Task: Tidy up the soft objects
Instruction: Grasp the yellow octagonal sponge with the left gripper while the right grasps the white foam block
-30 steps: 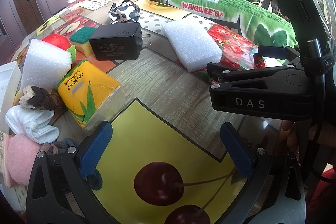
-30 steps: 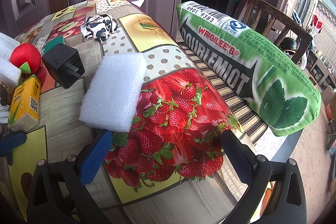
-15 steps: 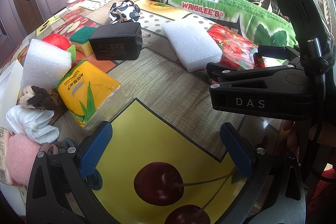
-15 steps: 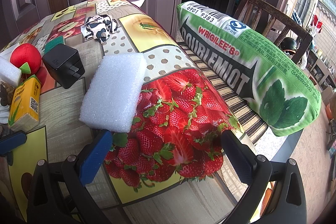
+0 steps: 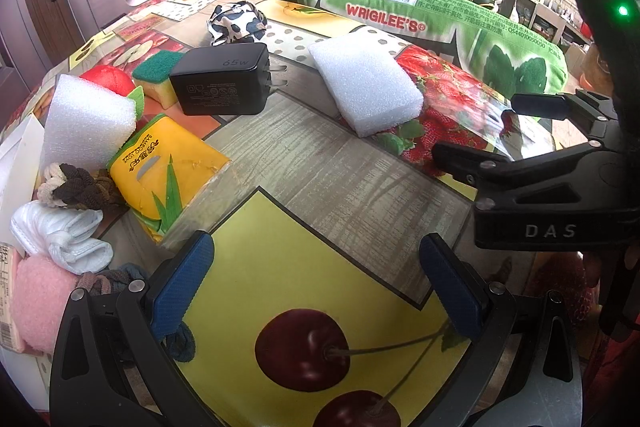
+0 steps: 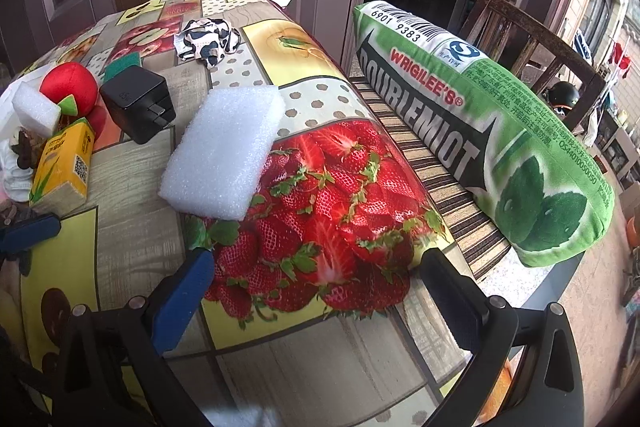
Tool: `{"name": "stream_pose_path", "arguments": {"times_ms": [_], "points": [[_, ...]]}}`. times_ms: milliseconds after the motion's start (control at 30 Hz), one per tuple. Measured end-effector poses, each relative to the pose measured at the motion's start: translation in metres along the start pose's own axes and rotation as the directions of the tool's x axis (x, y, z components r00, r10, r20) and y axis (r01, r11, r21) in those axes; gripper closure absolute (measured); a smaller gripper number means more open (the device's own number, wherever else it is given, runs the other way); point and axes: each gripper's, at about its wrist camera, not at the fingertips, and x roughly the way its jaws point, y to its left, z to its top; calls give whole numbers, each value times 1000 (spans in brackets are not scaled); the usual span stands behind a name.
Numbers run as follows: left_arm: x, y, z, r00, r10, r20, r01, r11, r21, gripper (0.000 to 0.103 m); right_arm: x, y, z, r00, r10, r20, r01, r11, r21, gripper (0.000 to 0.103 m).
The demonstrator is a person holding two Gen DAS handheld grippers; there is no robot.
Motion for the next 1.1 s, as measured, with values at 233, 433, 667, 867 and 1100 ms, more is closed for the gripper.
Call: {"name": "stream_pose_path", "arguments": {"times_ms": [233,433,667,867,1100], "points": [[1,-1,0,1000,-15,1,15,1000,16,1,-31,-39,-6,997,29,68,-29,1000,0,0],[-3,-1,-2,1000,-24,-7,24,1000,5,1,-38,-60,13,980,164,115,-168,986,21,0],[-93,12,-37,978,-31,205,65,985,-159,1,-38,-51,41,950,247,190,-247,969,-24,0],[-121,65,-77,987,142,78,-101,916,-389,0,-5,-11,64,972,208,114,-195,974,-113,0],[-124,72,-106,978,202,48,-159,878,-451,0,32,37,72,987,155,41,-143,968,-205,0]]}}
